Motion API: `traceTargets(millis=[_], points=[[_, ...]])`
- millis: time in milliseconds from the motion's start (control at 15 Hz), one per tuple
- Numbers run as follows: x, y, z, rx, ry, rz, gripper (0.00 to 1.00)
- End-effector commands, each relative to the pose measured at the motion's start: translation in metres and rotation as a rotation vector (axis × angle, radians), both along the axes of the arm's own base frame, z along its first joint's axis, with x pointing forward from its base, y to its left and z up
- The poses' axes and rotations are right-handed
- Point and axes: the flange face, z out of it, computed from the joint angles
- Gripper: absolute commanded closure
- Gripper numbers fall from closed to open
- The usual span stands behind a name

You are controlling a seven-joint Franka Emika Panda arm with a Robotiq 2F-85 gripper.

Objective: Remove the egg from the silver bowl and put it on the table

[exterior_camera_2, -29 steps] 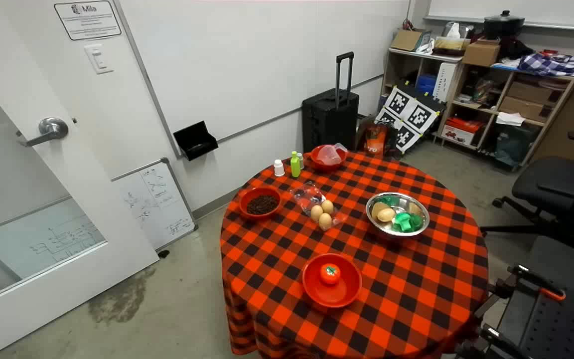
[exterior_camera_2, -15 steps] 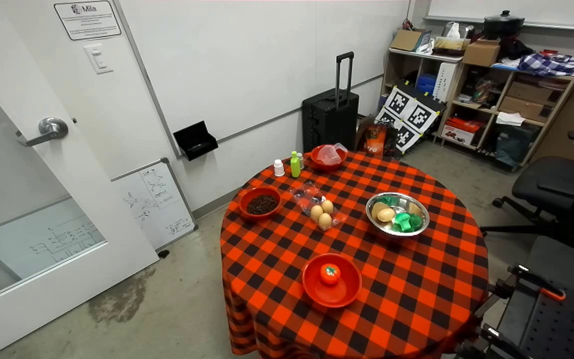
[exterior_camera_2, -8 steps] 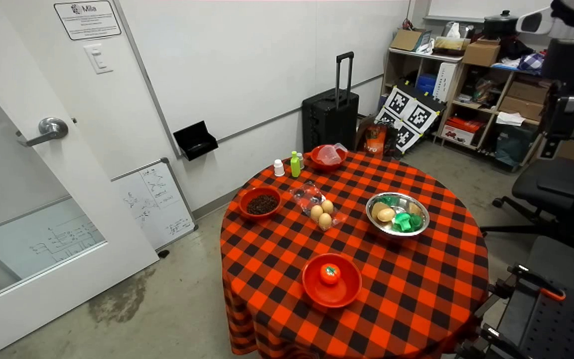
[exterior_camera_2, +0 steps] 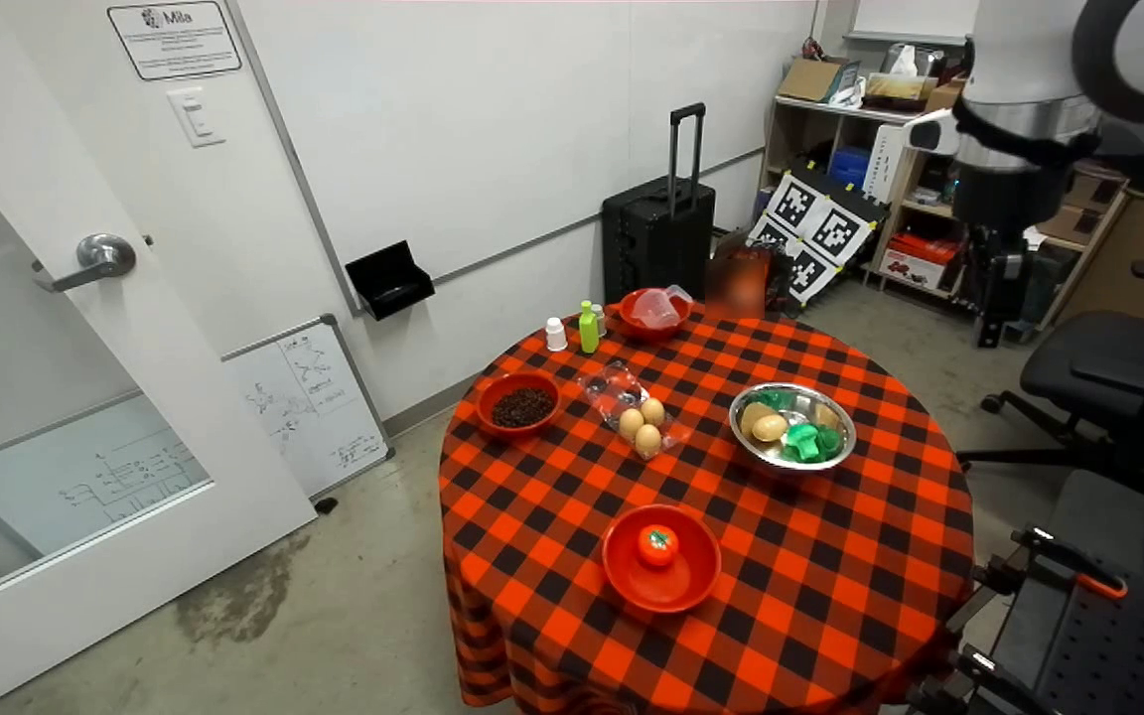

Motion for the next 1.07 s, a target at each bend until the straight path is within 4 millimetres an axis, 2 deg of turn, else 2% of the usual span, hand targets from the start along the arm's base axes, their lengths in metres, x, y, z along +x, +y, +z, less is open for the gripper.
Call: traceTargets(millis=[0,333,733,1000], points=[[0.048,-0.006,-0.035,-0.007,0.049,0.057,0.0],[0.097,-0.014,-0.081,0.006,0.087,0.107,0.0],[0.15,-0.042,-0.144,0.006,0.127,0.083,0.0],[0.176,-0.061,-0.179,0.008,0.146,0.046,0.0]])
